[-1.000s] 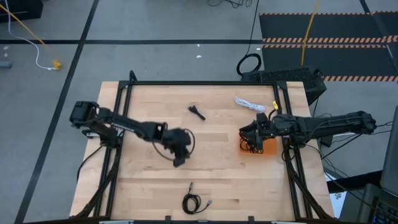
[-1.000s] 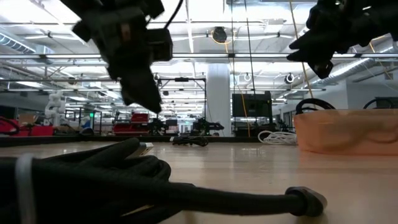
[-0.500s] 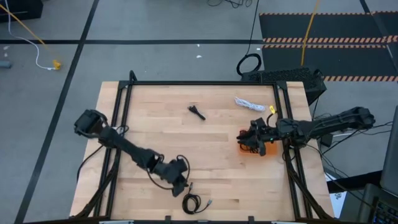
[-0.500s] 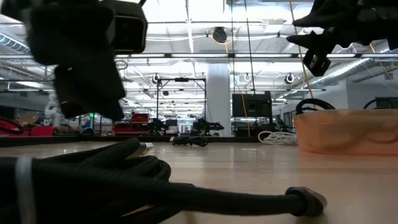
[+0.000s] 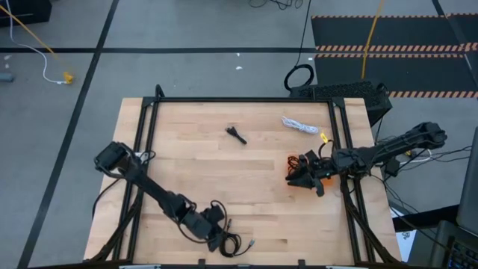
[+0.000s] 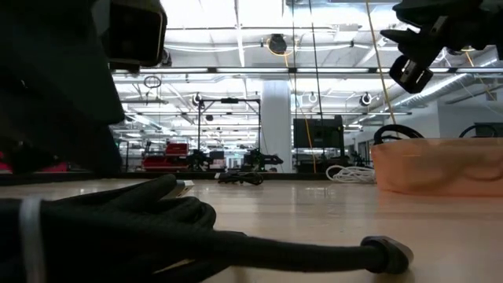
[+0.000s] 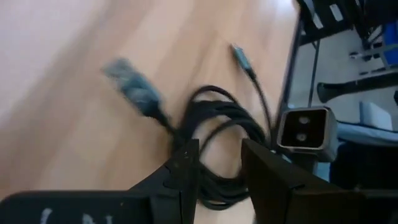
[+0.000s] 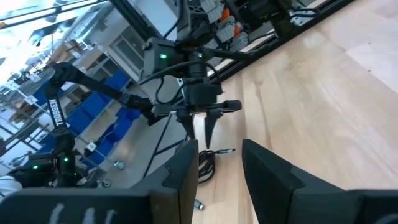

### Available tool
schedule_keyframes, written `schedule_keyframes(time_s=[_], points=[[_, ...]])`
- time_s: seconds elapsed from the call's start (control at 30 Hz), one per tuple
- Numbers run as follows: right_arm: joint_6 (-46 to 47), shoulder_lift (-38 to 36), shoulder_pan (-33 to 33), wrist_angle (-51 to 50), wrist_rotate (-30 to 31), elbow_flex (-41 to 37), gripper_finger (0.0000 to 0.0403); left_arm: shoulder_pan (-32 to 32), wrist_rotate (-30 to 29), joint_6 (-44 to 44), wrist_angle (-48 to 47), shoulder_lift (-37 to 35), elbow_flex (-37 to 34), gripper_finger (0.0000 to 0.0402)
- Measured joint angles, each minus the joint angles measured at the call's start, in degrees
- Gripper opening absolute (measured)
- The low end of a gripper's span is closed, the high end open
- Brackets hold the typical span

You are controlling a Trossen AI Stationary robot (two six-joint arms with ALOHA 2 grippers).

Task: Pick and place USB-C Cables
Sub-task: Put the bottom black charger cable into the orange bin

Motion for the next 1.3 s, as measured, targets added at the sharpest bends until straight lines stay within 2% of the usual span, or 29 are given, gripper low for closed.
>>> schedule_keyframes(time_s=[0.33,0.5,0.77,1.07,1.17,1.3], points=[[0.02,-0.02,0.78,0.78,0.02,0.02,0.0117,-0.77,-3.14,3.53,-20.22,4.51,10.97,0.012],[0.01,-0.02,0.78,0.86,0.02,0.02,0.0117,-1.05,-3.74,7.2,-20.59,5.87,13.77,0.012],[-1.07,-0.02,0.78,1.14,0.02,0.04,0.0117,-1.64,-4.61,6.89,-22.31,8.42,13.95,0.012],[-1.3,-0.02,0.76,1.14,0.02,0.04,0.0117,-1.56,-8.29,13.29,-21.62,8.68,13.8,0.0119],[-1.65,-0.02,0.76,1.13,0.02,0.04,0.0117,-0.6,-8.74,13.94,-21.4,8.72,13.73,0.0099],[-1.73,-0.02,0.76,1.13,0.02,0.04,0.0117,0.8,-8.76,13.45,-20.79,8.73,13.73,0.003]])
